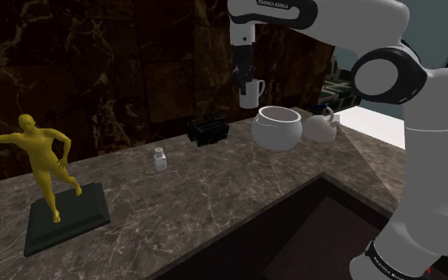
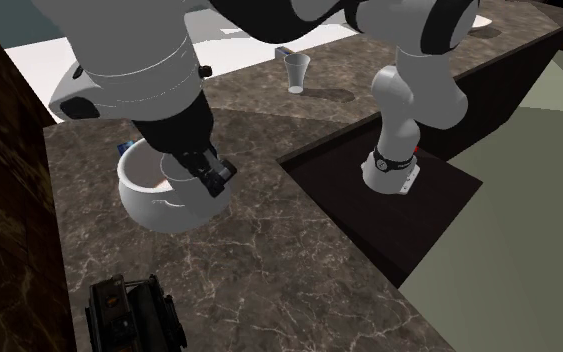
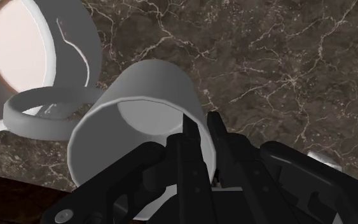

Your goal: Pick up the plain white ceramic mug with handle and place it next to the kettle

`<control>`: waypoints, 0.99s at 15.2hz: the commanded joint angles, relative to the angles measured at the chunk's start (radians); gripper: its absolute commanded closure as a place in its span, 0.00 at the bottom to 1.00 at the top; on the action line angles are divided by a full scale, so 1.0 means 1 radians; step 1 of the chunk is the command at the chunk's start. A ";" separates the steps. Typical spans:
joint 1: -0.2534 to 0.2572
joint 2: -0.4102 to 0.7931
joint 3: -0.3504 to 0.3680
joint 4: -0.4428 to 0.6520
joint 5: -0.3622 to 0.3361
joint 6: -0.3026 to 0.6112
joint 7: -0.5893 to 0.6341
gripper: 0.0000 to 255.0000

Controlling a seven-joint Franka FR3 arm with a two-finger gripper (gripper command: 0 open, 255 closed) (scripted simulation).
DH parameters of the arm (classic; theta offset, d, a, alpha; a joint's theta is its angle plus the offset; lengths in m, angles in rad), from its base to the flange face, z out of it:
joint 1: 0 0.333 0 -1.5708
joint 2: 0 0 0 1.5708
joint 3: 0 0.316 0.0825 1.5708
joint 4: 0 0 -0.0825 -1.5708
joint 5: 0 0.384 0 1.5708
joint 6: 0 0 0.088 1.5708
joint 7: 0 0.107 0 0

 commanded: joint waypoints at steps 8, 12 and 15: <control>-0.103 -0.295 -0.055 -0.424 -0.012 0.138 -0.152 1.00; -0.145 -0.388 -0.090 -0.545 -0.026 0.172 -0.228 1.00; -0.176 -0.446 -0.120 -0.616 -0.040 0.191 -0.287 1.00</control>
